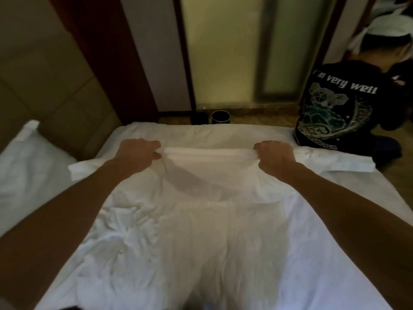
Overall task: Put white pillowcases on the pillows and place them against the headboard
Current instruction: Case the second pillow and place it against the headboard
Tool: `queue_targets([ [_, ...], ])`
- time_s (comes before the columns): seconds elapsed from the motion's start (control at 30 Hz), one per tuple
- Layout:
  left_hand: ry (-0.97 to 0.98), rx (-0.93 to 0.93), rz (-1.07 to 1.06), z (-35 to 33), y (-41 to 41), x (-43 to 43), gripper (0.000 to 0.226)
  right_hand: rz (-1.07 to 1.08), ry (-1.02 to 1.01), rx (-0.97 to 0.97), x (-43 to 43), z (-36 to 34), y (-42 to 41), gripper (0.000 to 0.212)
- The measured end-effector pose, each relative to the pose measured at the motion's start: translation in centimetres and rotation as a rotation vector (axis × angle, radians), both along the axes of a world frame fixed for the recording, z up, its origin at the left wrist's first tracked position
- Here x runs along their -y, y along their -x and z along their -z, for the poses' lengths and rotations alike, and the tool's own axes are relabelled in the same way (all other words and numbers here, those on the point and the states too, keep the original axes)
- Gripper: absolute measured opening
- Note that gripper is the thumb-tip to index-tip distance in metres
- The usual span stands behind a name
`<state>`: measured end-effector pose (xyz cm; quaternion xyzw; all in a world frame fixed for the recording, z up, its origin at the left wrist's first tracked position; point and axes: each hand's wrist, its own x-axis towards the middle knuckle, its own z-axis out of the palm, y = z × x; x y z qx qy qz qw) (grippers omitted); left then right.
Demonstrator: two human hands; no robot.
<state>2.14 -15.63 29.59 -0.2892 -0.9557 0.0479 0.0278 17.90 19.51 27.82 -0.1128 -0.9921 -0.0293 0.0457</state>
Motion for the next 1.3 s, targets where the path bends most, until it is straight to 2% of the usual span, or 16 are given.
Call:
queue_targets([
  [0.1,0.1,-0.025,-0.019,1.7,-2.8,2.5,0.032,-0.052,-0.017,0.054,1.9,1.4,-0.9,0.027],
  [0.23,0.142,-0.035,-0.021,4.8,-6.3,4.8,0.03,-0.088,-0.031,0.149,3.9,4.4,-2.3,0.031],
  [0.43,0.221,0.038,-0.059,10.0,-10.6,7.1,0.029,-0.138,-0.013,0.248,5.8,9.5,-3.7,0.031],
  [0.53,0.151,-0.006,-0.085,13.2,-12.3,8.5,0.026,-0.215,-0.018,0.262,5.9,11.6,-3.5,0.032],
  [0.67,0.079,-0.02,-0.078,15.7,-12.8,9.5,0.028,-0.305,0.053,0.388,4.2,13.6,-2.6,0.036],
  [0.77,0.046,0.034,-0.091,16.3,-12.5,9.7,0.037,-0.288,0.159,0.433,2.2,14.5,-1.7,0.043],
  [0.87,-0.004,0.059,-0.117,16.9,-12.5,9.8,0.044,-0.259,0.201,0.492,0.7,14.1,-0.8,0.059],
  [1.03,-0.019,-0.011,-0.058,17.4,-12.2,10.8,0.045,-0.199,0.361,0.627,-1.2,12.3,1.0,0.067],
  [1.13,-0.019,0.028,-0.048,17.4,-11.3,11.3,0.032,-0.193,0.284,0.643,-1.8,12.2,1.4,0.063],
  [1.3,0.069,0.154,-0.208,16.7,-8.0,10.2,0.033,-0.243,0.038,0.581,-0.6,13.7,1.6,0.04],
])
